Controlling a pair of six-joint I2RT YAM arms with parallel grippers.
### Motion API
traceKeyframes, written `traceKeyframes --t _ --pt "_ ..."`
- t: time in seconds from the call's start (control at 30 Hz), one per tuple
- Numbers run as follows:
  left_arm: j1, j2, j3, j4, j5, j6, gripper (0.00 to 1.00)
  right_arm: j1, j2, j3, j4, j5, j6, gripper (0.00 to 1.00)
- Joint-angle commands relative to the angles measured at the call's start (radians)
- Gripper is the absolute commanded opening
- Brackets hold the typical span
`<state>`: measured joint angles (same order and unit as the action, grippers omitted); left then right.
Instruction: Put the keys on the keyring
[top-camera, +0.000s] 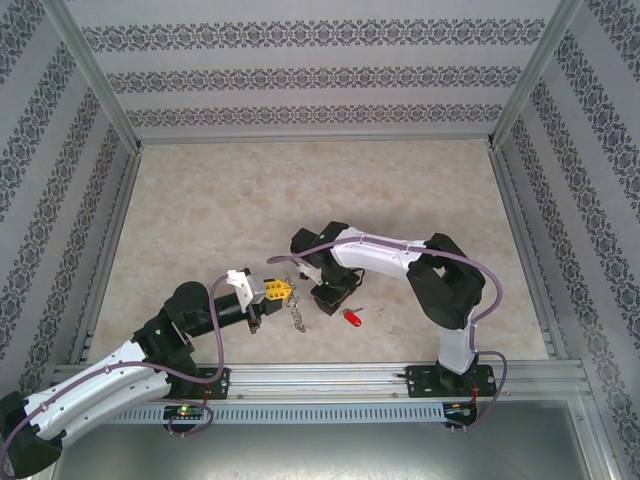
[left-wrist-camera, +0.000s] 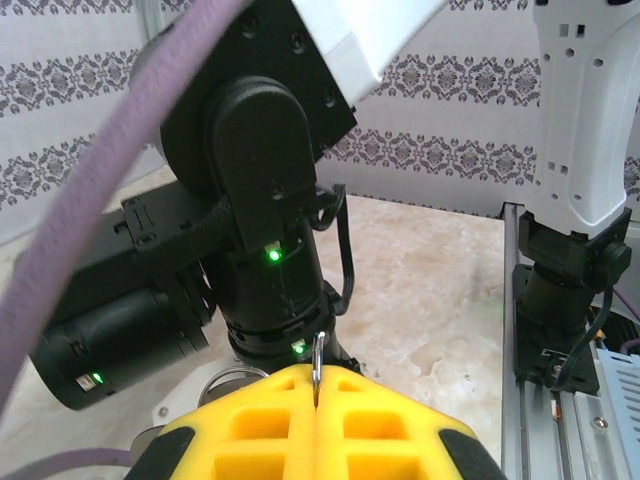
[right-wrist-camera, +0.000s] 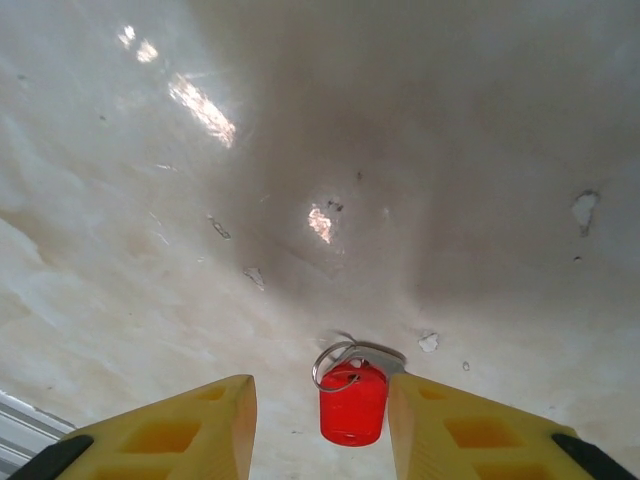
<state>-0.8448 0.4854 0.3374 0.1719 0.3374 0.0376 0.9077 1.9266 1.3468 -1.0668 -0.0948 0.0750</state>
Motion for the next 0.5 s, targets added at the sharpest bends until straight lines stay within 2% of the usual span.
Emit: traceKeyframes --t 0.0,0.2,0.47 --pt "-0.016 -0.037 -0.016 0.032 -0.028 -0.001 0.0 0.016 0.026 0.033 -0.05 0.051 0.013 0.4" --pt "-0.017 -0.083 -0.048 0.016 -0.076 -0.024 0.0 0.045 0.047 0.046 -0.061 0.075 0.034 0.39" --pt "-0.017 -0.111 -0.055 0.011 -0.076 -0.025 0.0 0.075 0.074 0.06 -0.077 0.114 0.051 0.38"
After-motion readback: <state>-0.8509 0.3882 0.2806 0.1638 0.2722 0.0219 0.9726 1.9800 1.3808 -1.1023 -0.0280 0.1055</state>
